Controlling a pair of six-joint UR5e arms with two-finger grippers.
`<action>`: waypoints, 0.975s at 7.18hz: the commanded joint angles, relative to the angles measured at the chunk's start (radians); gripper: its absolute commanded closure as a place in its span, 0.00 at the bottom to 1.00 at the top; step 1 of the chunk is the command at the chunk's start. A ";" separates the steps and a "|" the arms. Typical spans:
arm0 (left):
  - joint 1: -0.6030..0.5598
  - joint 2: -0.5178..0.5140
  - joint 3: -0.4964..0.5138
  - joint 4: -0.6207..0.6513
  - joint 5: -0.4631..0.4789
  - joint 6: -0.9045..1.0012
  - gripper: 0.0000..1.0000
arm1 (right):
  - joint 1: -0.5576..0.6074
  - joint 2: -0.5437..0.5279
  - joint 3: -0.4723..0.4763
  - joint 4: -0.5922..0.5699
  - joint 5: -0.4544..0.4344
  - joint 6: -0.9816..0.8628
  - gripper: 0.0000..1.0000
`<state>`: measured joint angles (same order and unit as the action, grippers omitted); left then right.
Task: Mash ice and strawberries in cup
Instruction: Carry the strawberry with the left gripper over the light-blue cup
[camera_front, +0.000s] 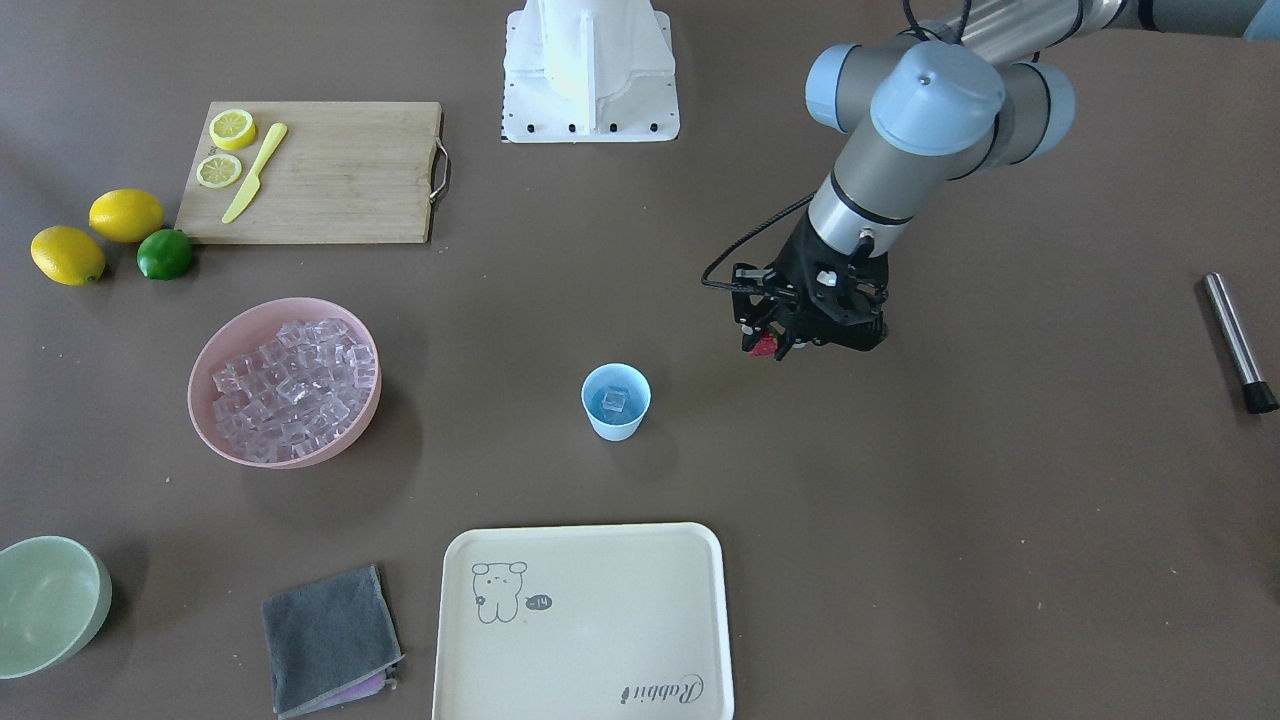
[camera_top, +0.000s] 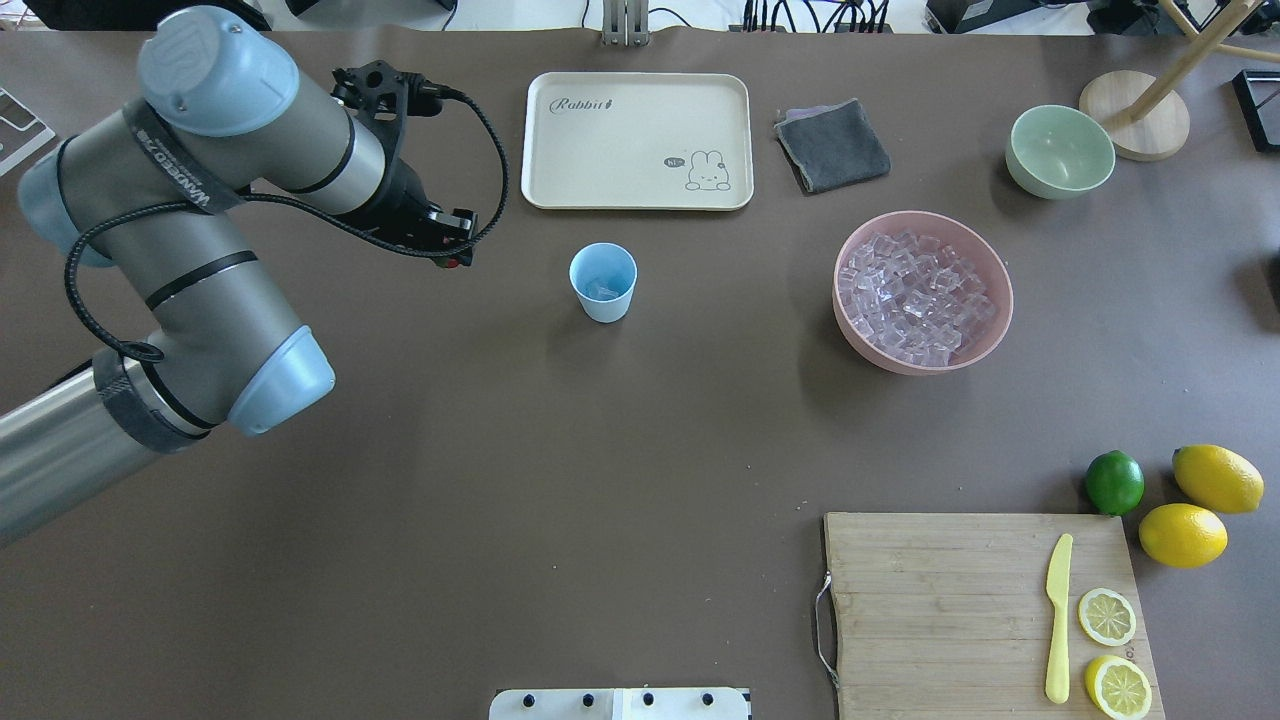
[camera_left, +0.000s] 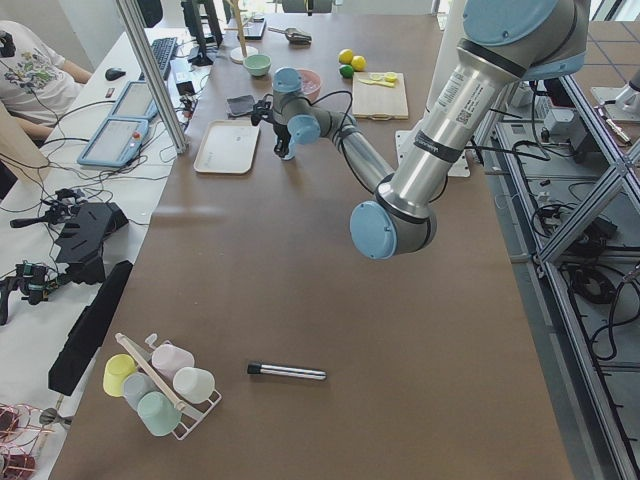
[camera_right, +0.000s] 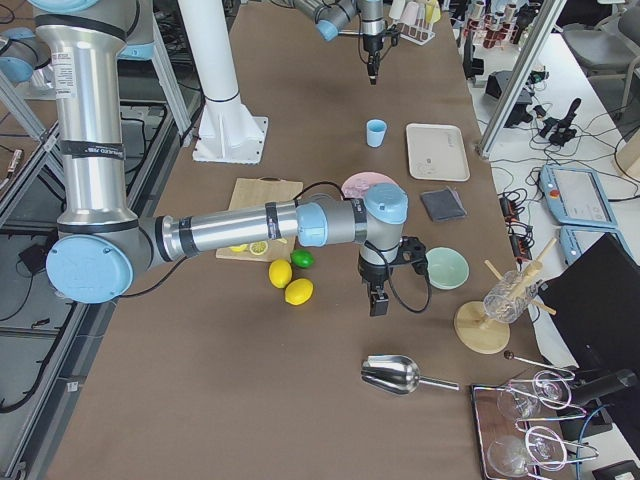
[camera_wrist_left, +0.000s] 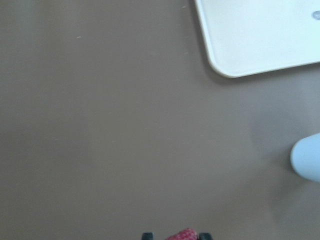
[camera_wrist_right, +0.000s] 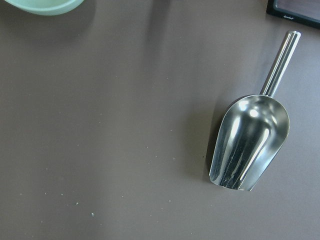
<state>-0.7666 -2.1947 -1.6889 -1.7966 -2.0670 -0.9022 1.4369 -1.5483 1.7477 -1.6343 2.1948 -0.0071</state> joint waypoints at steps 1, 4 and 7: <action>0.047 -0.179 0.107 0.003 0.033 -0.085 1.00 | 0.000 0.000 0.003 0.001 0.000 -0.001 0.07; 0.058 -0.269 0.268 -0.010 0.090 -0.063 1.00 | 0.000 -0.010 0.010 0.001 0.002 -0.002 0.07; 0.082 -0.269 0.334 -0.081 0.136 -0.064 1.00 | 0.000 -0.012 0.012 0.001 0.002 -0.001 0.07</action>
<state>-0.6987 -2.4630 -1.3715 -1.8600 -1.9392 -0.9607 1.4373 -1.5592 1.7578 -1.6337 2.1966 -0.0099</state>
